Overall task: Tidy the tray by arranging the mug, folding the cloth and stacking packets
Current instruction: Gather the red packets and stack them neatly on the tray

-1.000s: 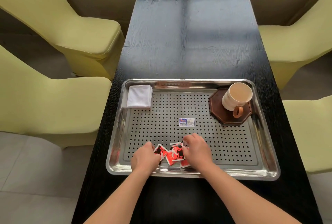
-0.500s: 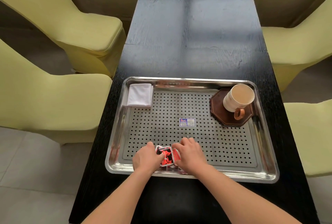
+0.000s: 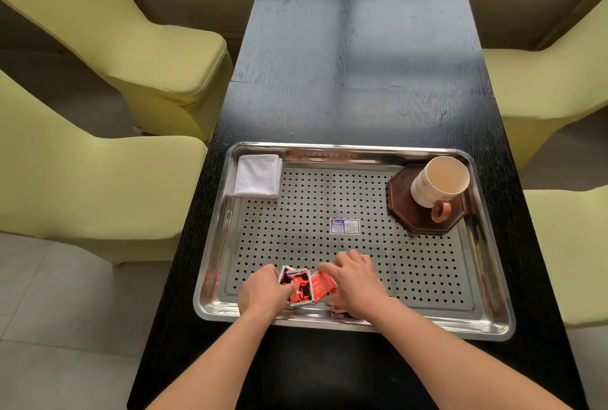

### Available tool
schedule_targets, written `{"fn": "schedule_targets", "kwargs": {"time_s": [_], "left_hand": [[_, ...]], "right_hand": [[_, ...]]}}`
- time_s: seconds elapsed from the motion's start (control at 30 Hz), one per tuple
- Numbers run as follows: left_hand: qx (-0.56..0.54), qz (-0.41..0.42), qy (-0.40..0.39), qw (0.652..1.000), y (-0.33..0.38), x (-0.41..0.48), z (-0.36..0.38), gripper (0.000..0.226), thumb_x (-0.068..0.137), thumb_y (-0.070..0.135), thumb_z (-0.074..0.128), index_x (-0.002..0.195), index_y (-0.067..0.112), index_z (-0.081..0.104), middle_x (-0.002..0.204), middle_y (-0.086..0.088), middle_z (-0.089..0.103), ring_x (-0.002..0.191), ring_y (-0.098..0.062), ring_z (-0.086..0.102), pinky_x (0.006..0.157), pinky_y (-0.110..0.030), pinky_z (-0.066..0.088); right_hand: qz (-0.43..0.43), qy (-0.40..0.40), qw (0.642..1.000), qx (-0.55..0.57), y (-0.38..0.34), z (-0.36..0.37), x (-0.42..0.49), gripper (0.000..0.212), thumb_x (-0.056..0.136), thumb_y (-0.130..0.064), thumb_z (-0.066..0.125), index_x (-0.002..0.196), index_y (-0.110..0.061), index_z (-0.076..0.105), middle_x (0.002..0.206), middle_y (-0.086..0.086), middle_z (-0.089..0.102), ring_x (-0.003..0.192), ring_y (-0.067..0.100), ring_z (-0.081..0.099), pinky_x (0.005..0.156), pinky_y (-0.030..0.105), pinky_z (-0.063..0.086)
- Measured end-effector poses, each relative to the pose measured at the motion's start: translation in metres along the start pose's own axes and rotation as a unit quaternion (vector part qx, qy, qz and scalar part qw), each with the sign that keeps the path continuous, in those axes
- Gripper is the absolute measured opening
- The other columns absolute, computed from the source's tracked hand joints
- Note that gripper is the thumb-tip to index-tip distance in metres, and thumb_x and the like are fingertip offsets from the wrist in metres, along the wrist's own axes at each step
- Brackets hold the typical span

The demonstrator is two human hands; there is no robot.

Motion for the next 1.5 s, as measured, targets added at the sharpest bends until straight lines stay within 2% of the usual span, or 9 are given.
{"fn": "schedule_targets", "kwargs": {"time_s": [0.3,0.53,0.67,0.8,0.93,1.1,1.23,1.37,1.5], "left_hand": [[-0.005,-0.014,0.002,1.000,-0.009,0.005,-0.003,0.032,0.084,0.051,0.071,0.091,0.023,0.057,0.082,0.008,0.064,0.073,-0.008,0.058,0.054,-0.027,0.036],[-0.014,-0.017,-0.008,1.000,-0.012,0.005,-0.001,0.033,0.085,0.051,0.070,0.091,0.023,0.056,0.083,0.006,0.064,0.073,-0.009,0.059,0.054,-0.025,0.036],[-0.014,-0.018,-0.010,1.000,-0.011,0.006,0.000,0.032,0.086,0.051,0.070,0.094,0.022,0.057,0.085,0.005,0.065,0.076,-0.011,0.061,0.056,-0.026,0.039],[-0.013,-0.016,-0.009,1.000,-0.007,0.004,0.003,0.033,0.087,0.049,0.069,0.100,0.022,0.058,0.092,0.004,0.067,0.083,-0.015,0.064,0.061,-0.028,0.044],[-0.016,-0.017,-0.007,1.000,-0.004,0.002,0.006,0.030,0.087,0.049,0.069,0.097,0.024,0.056,0.088,0.006,0.064,0.080,-0.013,0.061,0.058,-0.028,0.040],[-0.014,-0.018,-0.010,1.000,-0.005,0.004,0.007,0.031,0.086,0.051,0.069,0.096,0.024,0.056,0.087,0.006,0.064,0.079,-0.013,0.062,0.060,-0.028,0.044],[-0.010,-0.020,-0.007,1.000,-0.004,0.004,0.006,0.033,0.086,0.052,0.069,0.099,0.024,0.057,0.088,0.005,0.066,0.079,-0.013,0.063,0.059,-0.028,0.043],[-0.008,-0.019,0.006,1.000,-0.003,0.002,0.006,0.034,0.086,0.053,0.068,0.098,0.024,0.055,0.086,0.006,0.063,0.078,-0.013,0.060,0.057,-0.028,0.039],[-0.008,-0.015,0.008,1.000,-0.003,0.001,0.007,0.036,0.087,0.052,0.067,0.103,0.023,0.055,0.091,0.005,0.063,0.080,-0.014,0.060,0.059,-0.028,0.040]], "right_hand": [[-0.148,0.047,0.979,-0.131,-0.015,-0.017,-0.003,0.008,0.073,-0.020,0.064,0.079,-0.016,0.063,0.082,0.001,0.062,0.078,0.023,0.054,0.076,0.037,0.049],[-0.160,0.090,0.978,-0.098,-0.004,-0.020,-0.009,0.010,0.075,-0.017,0.077,0.071,-0.014,0.068,0.074,-0.001,0.064,0.067,0.018,0.055,0.062,0.028,0.050],[-0.072,0.077,0.994,-0.020,0.009,-0.020,-0.004,0.019,0.095,-0.027,0.057,0.096,-0.015,0.072,0.094,0.000,0.066,0.085,0.021,0.055,0.080,0.035,0.051],[-0.060,0.085,0.992,-0.066,-0.002,-0.014,-0.003,0.011,0.078,-0.025,0.076,0.082,-0.016,0.072,0.076,0.000,0.061,0.069,0.020,0.052,0.060,0.032,0.051],[-0.043,0.069,0.993,-0.089,-0.007,-0.006,0.002,0.041,0.072,-0.050,0.077,0.088,-0.014,0.064,0.086,0.001,0.060,0.081,0.021,0.054,0.075,0.036,0.051],[-0.044,0.079,0.991,-0.095,-0.012,-0.014,0.009,0.016,0.089,-0.027,0.060,0.087,-0.013,0.065,0.084,0.003,0.063,0.079,0.021,0.051,0.075,0.034,0.046],[0.077,0.064,0.987,0.128,-0.006,-0.023,0.011,0.022,0.094,-0.030,0.057,0.085,-0.015,0.071,0.083,-0.005,0.057,0.077,0.012,0.046,0.071,0.028,0.046],[0.223,-0.037,0.849,0.478,-0.006,-0.017,0.006,0.023,0.094,-0.020,0.059,0.079,-0.011,0.074,0.065,0.001,0.058,0.056,0.014,0.045,0.051,0.028,0.039],[0.191,-0.019,0.951,0.243,-0.008,-0.014,0.003,0.027,0.096,-0.023,0.050,0.095,-0.008,0.072,0.079,0.003,0.068,0.072,0.020,0.061,0.072,0.037,0.053]]}}
Point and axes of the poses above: each hand's wrist, its own x-axis towards the middle knuckle, its own z-axis out of the palm, y = z × x, the point moved 3 cm from there along x, towards the middle knuckle
